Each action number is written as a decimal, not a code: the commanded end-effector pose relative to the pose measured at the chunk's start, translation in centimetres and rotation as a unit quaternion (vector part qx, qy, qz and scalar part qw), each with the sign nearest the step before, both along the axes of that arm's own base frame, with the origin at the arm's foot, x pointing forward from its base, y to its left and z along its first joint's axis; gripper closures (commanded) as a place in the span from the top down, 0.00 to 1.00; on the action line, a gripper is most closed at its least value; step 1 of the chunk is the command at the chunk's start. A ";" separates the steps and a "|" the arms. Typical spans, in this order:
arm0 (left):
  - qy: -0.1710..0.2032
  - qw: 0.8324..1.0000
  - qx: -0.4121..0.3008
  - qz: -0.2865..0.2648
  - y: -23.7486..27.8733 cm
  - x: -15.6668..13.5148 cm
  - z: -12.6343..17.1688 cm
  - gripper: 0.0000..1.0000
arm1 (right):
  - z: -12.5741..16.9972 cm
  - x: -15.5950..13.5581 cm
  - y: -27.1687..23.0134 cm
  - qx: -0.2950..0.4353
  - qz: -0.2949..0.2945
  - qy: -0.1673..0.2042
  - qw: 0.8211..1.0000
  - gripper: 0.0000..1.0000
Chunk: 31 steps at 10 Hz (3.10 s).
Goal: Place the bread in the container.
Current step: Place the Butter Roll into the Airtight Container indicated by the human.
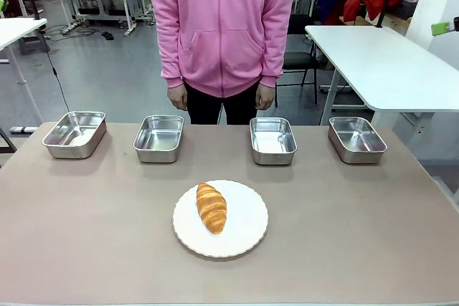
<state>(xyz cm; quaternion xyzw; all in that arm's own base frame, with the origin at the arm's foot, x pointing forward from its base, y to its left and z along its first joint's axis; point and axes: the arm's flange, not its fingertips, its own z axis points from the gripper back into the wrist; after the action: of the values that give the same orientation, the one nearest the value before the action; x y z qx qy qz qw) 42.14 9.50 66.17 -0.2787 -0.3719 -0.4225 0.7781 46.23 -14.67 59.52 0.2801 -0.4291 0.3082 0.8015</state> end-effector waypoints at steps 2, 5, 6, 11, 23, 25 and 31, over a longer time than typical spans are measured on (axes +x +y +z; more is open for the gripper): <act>-0.004 1.000 0.000 -0.003 -0.1 -0.1 0.1 1.00 | 0.1 -0.1 0.2 0.002 0.001 -0.004 1.000 1.00; -0.004 1.000 0.000 -0.003 -0.1 -0.1 0.1 1.00 | 0.1 -0.1 0.2 0.002 0.001 -0.004 1.000 1.00; -0.004 1.000 0.000 -0.003 -0.1 -0.1 0.1 1.00 | 0.1 -0.1 0.2 0.002 0.001 -0.004 1.000 1.00; -0.004 1.000 0.000 -0.003 -0.1 -0.1 0.1 1.00 | 0.1 -0.1 0.2 0.002 0.001 -0.004 1.000 1.00; -0.004 1.000 0.000 -0.003 -0.1 -0.1 0.1 1.00 | 0.1 -0.1 0.2 0.002 0.001 -0.004 1.000 1.00; -0.004 1.000 0.000 -0.003 -0.1 -0.1 0.1 1.00 | 0.1 -0.1 0.2 0.002 0.001 -0.004 1.000 1.00; -0.004 1.000 0.000 -0.003 -0.1 -0.1 0.1 1.00 | 0.1 -0.1 0.2 0.002 0.001 -0.004 1.000 1.00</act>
<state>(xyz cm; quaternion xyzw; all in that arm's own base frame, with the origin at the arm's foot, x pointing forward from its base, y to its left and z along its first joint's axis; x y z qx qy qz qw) 42.14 9.50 66.17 -0.2787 -0.3719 -0.4225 0.7781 46.22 -14.67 59.51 0.2802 -0.4291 0.3082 0.8015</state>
